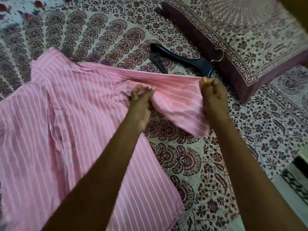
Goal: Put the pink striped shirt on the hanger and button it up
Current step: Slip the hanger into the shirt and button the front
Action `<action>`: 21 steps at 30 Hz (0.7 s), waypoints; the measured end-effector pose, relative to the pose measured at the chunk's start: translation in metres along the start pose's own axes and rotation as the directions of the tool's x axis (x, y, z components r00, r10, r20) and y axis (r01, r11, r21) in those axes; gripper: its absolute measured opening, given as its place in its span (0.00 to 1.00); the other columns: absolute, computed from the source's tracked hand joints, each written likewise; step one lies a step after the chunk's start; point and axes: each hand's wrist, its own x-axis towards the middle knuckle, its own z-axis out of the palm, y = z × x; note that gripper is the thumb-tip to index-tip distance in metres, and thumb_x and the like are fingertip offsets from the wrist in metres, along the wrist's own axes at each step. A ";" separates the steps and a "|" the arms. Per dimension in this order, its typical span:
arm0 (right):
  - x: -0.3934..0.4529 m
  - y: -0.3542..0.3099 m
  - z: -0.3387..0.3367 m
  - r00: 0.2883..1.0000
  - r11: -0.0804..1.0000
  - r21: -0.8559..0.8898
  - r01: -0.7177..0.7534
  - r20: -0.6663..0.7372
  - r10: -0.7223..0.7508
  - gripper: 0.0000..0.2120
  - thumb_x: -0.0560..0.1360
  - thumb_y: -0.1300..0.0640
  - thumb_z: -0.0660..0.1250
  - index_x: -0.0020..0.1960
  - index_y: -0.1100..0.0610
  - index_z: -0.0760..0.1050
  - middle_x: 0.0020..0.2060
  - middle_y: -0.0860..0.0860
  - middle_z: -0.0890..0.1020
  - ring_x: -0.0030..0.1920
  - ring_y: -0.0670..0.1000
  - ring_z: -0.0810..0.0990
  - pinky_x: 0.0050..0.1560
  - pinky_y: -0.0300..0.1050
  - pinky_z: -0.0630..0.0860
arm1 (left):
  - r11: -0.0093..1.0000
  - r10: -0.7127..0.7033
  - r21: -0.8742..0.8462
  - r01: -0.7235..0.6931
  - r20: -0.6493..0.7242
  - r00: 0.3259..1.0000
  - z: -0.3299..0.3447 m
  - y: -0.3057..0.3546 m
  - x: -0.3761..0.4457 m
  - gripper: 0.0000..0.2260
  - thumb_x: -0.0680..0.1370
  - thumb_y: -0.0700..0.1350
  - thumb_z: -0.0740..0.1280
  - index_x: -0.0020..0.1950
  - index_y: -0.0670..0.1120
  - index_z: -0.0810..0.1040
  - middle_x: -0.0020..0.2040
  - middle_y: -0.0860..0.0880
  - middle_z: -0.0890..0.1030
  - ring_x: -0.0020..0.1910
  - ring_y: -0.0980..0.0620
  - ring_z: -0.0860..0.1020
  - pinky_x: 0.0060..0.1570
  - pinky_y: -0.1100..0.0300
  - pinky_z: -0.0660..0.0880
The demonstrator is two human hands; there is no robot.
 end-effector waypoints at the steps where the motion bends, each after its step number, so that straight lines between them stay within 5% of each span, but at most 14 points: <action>1: -0.002 0.000 -0.002 0.998 0.997 -0.054 0.060 0.021 -0.059 0.11 0.79 0.57 0.59 0.38 0.51 0.67 0.31 0.46 0.69 0.31 0.42 0.67 0.33 0.36 0.66 | 0.999 -0.051 -0.011 0.051 0.004 0.999 0.005 -0.019 -0.006 0.36 0.67 0.54 0.74 0.69 0.48 0.62 0.68 0.42 0.71 0.64 0.43 0.71 0.60 0.44 0.69; 4: -0.002 0.009 -0.011 0.987 0.984 -0.136 0.114 0.129 -0.096 0.12 0.79 0.56 0.60 0.37 0.51 0.67 0.30 0.47 0.70 0.29 0.41 0.66 0.30 0.34 0.65 | 0.979 -0.192 -0.052 0.196 0.078 0.978 0.021 -0.062 -0.026 0.48 0.52 0.66 0.77 0.68 0.49 0.68 0.62 0.46 0.77 0.59 0.47 0.75 0.53 0.53 0.71; 8: 0.003 0.012 -0.022 0.984 0.991 -0.118 0.060 0.171 -0.039 0.12 0.77 0.55 0.63 0.36 0.53 0.68 0.28 0.49 0.71 0.29 0.47 0.67 0.29 0.37 0.65 | 0.963 -0.118 -0.218 0.160 0.191 0.974 0.037 -0.076 -0.030 0.43 0.56 0.55 0.80 0.67 0.44 0.70 0.63 0.43 0.77 0.60 0.46 0.76 0.61 0.49 0.74; 11: 0.009 0.005 -0.035 0.911 0.984 -0.132 -0.119 0.380 0.161 0.09 0.72 0.52 0.68 0.46 0.58 0.74 0.37 0.52 0.81 0.32 0.47 0.78 0.32 0.38 0.74 | 0.951 -0.054 -0.287 0.113 0.207 0.977 0.050 -0.053 -0.031 0.43 0.58 0.49 0.80 0.69 0.40 0.68 0.66 0.39 0.73 0.65 0.43 0.72 0.66 0.44 0.68; 13: 0.009 0.004 -0.046 0.745 0.926 -0.301 -0.226 0.559 0.364 0.16 0.67 0.49 0.70 0.49 0.57 0.76 0.42 0.51 0.83 0.37 0.47 0.82 0.36 0.38 0.78 | 0.951 -0.013 -0.299 0.083 0.229 0.973 0.058 -0.035 -0.034 0.34 0.61 0.47 0.79 0.63 0.39 0.74 0.62 0.39 0.77 0.63 0.43 0.74 0.65 0.46 0.69; 15: 0.007 0.007 -0.055 0.625 0.877 -0.396 -0.271 0.621 0.473 0.15 0.65 0.50 0.70 0.47 0.59 0.78 0.41 0.52 0.83 0.40 0.47 0.83 0.42 0.39 0.79 | 0.955 0.011 -0.293 0.038 0.164 0.986 0.060 -0.017 -0.033 0.14 0.65 0.42 0.76 0.48 0.42 0.81 0.48 0.45 0.83 0.51 0.48 0.81 0.57 0.53 0.76; 17: 0.004 0.016 -0.065 0.608 0.878 -0.391 -0.277 0.636 0.475 0.13 0.68 0.54 0.70 0.47 0.63 0.78 0.43 0.52 0.83 0.44 0.47 0.82 0.47 0.39 0.76 | 0.959 0.028 -0.283 0.001 0.100 0.995 0.058 -0.002 -0.031 0.07 0.67 0.38 0.72 0.44 0.45 0.80 0.42 0.48 0.83 0.43 0.52 0.81 0.50 0.56 0.77; 21: -0.004 0.035 -0.094 0.682 0.884 -0.125 -0.450 0.592 0.430 0.11 0.67 0.47 0.70 0.40 0.55 0.80 0.37 0.50 0.83 0.38 0.48 0.81 0.50 0.44 0.75 | 0.962 0.075 -0.264 -0.075 -0.007 0.997 0.052 0.003 -0.022 0.04 0.71 0.37 0.67 0.44 0.44 0.77 0.42 0.48 0.82 0.46 0.50 0.79 0.60 0.49 0.73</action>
